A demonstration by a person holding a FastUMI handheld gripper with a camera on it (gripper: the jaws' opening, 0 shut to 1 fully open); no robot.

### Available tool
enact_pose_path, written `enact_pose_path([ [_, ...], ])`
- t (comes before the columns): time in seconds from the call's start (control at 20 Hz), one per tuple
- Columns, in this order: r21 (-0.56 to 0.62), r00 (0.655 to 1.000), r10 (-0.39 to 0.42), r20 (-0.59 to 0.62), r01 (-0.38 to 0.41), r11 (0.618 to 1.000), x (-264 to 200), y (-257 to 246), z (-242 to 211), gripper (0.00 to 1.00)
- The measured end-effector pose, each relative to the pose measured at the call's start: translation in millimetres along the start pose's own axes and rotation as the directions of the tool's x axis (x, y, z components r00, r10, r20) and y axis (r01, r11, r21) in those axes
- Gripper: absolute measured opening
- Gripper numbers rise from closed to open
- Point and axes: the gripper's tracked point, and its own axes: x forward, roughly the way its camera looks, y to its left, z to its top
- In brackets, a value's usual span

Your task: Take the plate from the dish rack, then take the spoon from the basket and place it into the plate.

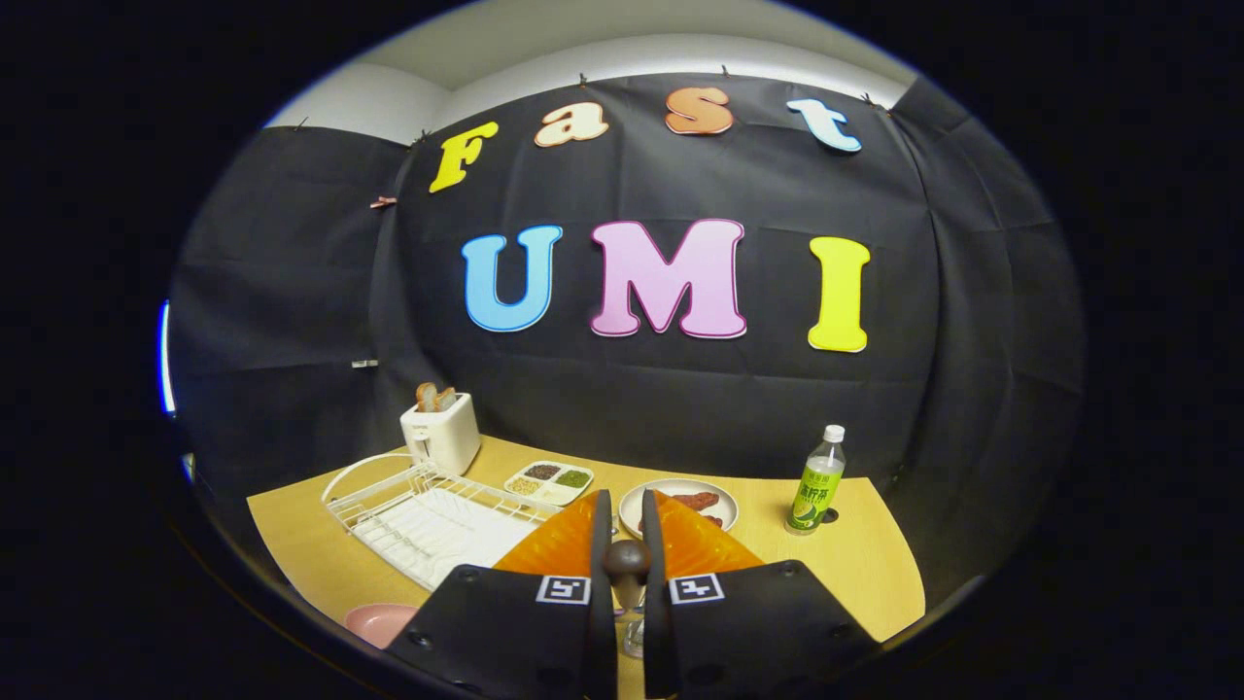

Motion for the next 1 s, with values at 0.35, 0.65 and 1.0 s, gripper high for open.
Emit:
enact_pose_path([
  [0.35, 0.029, 0.997, 0.066, -0.03, -0.065, 0.997, -46, 70, 16, 0.14],
  [0.65, 0.041, 0.987, 0.14, -0.073, -0.137, 0.99, -48, 155, -17, 0.15],
  [1.0, 0.121, 0.95, 0.255, -0.18, -0.236, 0.964, -25, 242, -105, 0.15],
])
